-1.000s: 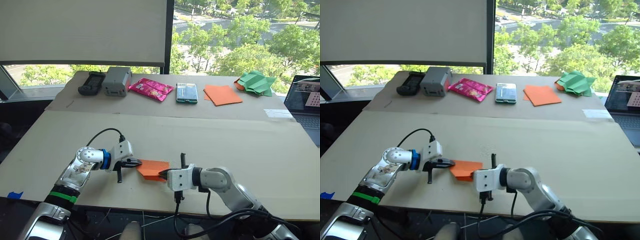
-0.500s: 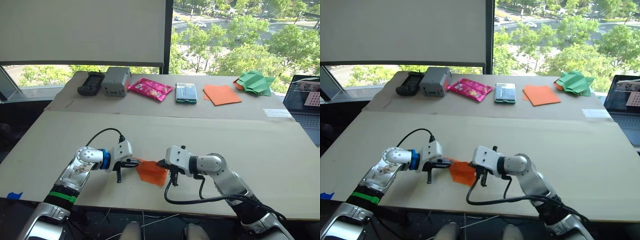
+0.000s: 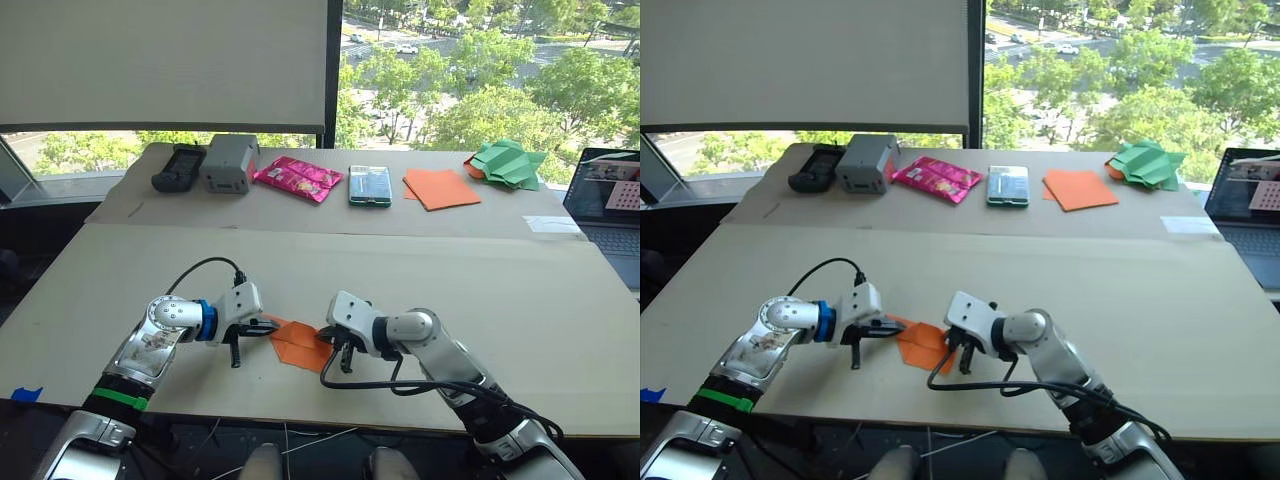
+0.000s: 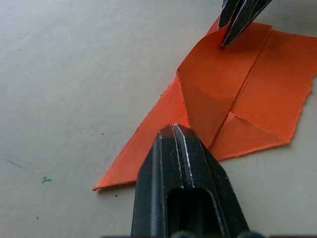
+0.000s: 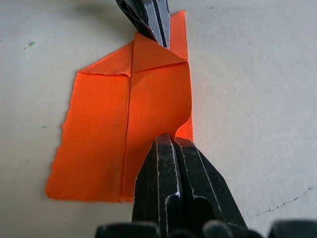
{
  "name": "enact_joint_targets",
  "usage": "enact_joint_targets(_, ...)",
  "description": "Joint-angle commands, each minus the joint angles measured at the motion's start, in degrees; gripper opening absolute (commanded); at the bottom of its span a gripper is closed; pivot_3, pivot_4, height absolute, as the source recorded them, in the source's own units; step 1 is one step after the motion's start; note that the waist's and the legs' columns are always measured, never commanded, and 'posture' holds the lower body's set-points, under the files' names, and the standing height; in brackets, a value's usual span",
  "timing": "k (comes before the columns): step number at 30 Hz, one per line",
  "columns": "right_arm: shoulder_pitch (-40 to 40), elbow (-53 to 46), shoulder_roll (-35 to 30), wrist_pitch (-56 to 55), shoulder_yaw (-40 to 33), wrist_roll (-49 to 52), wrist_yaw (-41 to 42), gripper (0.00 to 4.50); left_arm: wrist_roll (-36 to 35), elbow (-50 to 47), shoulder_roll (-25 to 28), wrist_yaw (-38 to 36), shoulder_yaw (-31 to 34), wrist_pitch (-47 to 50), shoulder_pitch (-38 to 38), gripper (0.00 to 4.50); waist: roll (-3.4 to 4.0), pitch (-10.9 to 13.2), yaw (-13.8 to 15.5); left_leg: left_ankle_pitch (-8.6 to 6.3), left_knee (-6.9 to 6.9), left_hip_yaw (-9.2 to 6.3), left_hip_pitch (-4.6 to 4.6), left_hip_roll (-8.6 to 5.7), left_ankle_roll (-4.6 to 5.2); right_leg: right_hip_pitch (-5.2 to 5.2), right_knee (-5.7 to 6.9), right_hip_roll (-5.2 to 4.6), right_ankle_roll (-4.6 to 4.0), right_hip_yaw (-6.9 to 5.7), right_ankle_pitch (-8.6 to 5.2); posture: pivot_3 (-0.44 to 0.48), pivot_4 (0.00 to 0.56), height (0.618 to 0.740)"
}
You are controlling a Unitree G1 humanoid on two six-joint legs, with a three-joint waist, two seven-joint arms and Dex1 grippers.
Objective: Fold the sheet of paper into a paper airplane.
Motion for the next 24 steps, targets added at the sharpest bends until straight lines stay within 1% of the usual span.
enact_joint_targets(1,0.42,1.64,-0.04,0.9,1.41,-0.42,-0.61,0.02,-4.72,-6.8,2.32,-1.45,4.32,5.19,-0.78,0.0,-0.05,0.02,-0.01,0.0,0.0,0.0,-0.04,0.0,0.01,-0.05,0.02,0.0,0.0,0.0,0.0,0.0,0.15,0.702)
enact_joint_targets(4,0.5,1.6,-0.24,1.0,1.68,-0.56,-0.73,0.02,-7.96,-10.73,2.64,-2.94,4.92,8.26,-0.35,0.0,-0.05,0.01,0.01,0.0,-0.02,-0.01,-0.05,0.0,0.0,-0.1,0.04,0.0,0.0,0.0,0.0,0.0,0.15,0.702)
enact_joint_targets(8,0.73,1.44,-0.4,1.13,2.24,-0.9,-1.19,0.02,-8.3,-12.38,2.51,-4.05,3.21,9.22,1.52,0.0,-0.06,0.01,-0.11,0.0,-0.02,0.0,-0.02,0.0,0.0,-0.11,0.03,0.0,0.0,0.03,0.0,0.0,0.15,0.702)
enact_joint_targets(14,1.0,0.59,-0.69,1.66,2.61,-1.02,-1.56,0.02,-4.17,-6.42,1.16,-2.82,0.1,4.93,0.95,0.0,-0.07,0.01,-0.02,0.0,-0.03,0.0,-0.03,0.0,0.0,-0.15,0.04,0.0,0.0,0.02,0.0,0.0,0.15,0.702)
enact_joint_targets(21,1.07,-1.66,-1.11,2.86,2.88,-0.82,-1.74,0.02,-0.54,0.7,-1.94,-1.92,-2.16,0.32,-0.93,0.0,-0.1,-0.01,0.22,0.02,-0.02,0.0,-0.08,0.0,0.03,-0.18,0.04,0.0,0.0,0.02,0.0,0.0,0.15,0.702)
enact_joint_targets(24,0.95,-2.28,-1.09,3.52,2.77,-0.64,-2.04,0.9,0.04,3.01,-2.85,-1.98,-2.53,-0.62,-1.34,0.0,-0.09,-0.02,0.22,0.03,-0.02,0.0,-0.07,-0.01,0.04,-0.17,0.04,0.0,0.0,0.02,0.0,0.0,0.15,0.702)
